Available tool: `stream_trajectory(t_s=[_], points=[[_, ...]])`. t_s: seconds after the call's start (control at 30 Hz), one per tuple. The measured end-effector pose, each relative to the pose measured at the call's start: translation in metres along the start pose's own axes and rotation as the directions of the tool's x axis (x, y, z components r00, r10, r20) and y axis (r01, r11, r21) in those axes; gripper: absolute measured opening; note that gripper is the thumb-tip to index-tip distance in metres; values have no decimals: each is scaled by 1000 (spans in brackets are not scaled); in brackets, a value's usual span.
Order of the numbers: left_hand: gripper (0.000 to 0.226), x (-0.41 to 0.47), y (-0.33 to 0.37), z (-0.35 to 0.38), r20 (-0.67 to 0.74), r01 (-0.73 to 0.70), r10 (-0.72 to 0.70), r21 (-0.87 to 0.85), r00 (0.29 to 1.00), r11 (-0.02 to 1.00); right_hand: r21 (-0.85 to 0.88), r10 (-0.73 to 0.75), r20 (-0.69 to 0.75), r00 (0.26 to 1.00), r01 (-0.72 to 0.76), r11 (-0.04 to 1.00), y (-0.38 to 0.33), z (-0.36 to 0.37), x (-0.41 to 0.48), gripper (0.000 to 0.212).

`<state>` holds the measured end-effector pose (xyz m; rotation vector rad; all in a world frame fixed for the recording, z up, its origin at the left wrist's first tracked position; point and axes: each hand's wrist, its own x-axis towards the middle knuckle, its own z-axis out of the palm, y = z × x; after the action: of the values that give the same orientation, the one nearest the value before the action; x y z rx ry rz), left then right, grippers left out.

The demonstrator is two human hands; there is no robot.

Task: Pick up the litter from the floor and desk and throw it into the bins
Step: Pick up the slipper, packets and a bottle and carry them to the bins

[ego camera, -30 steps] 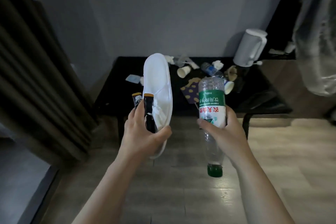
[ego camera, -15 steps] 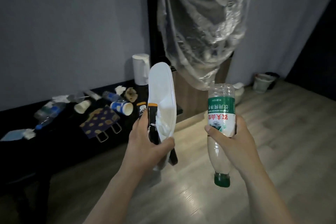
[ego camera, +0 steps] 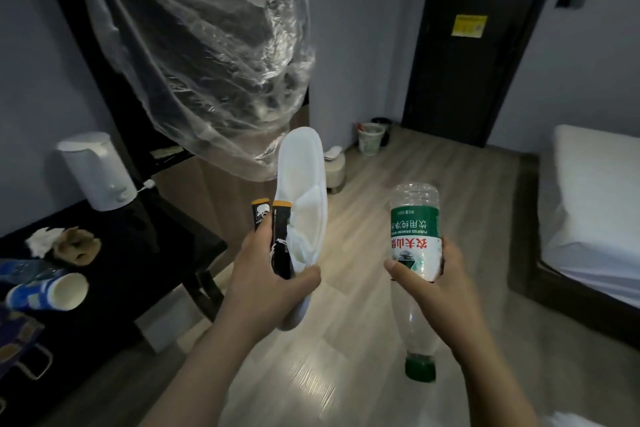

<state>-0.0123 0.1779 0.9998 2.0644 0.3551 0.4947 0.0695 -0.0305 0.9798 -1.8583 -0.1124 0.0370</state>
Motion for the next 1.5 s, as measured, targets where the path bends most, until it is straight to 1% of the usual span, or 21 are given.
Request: stream_trajectory(t_s=[0.07, 0.2, 0.33, 0.43, 0.57, 0.73, 0.87, 0.97, 1.07, 1.23, 1.37, 1.5], points=[[53, 33, -10, 3, 18, -9, 9, -17, 1000, 1000, -17, -9, -31, 999, 8, 1000, -3, 11, 23, 63], [61, 104, -27, 1, 51, -25, 29, -78, 998, 997, -56, -14, -61, 998, 11, 998, -15, 39, 73, 64], [59, 169, -39, 2, 84, -17, 29, -140, 996, 990, -62, -11, -97, 995, 5, 998, -29, 64, 118, 62], [64, 212, -51, 15, 113, -9, 30, -181, 993, 984, -87, 5, -120, 993, -16, 996, -30, 69, 152, 64], [71, 257, -62, 39, 156, 0, 31, -194, 987, 981, -93, 29, -176, 984, -46, 995, -30, 65, 197, 57], [70, 325, -60, 84, 168, -23, 52, -170, 984, 985, -101, 44, -197, 980, -65, 993, -16, 55, 270, 56], [88, 386, -50, 131, 162, -44, 58, -88, 985, 995, -97, 18, -205, 979, -38, 995, -9, 39, 348, 59], [93, 435, -37, 162, 157, -77, 80, -20, 984, 997, -91, 6, -199, 980, -25, 996, -9, 18, 405, 59], [91, 477, -25, 195, 131, -90, 91, -16, 987, 996, -92, -9, -194, 981, -10, 996, -8, -4, 454, 57], [95, 531, -5, 246, 161, -88, 91, -25, 983, 996, -89, 12, -209, 978, -32, 995, 4, -27, 524, 59], [86, 582, -2, 280, 179, -74, 80, -38, 981, 997, -92, 20, -196, 980, -39, 995, 12, -34, 582, 61], [72, 643, -9, 311, 195, -54, 63, -49, 979, 997, -98, 30, -205, 978, -51, 994, 19, -30, 651, 62]])
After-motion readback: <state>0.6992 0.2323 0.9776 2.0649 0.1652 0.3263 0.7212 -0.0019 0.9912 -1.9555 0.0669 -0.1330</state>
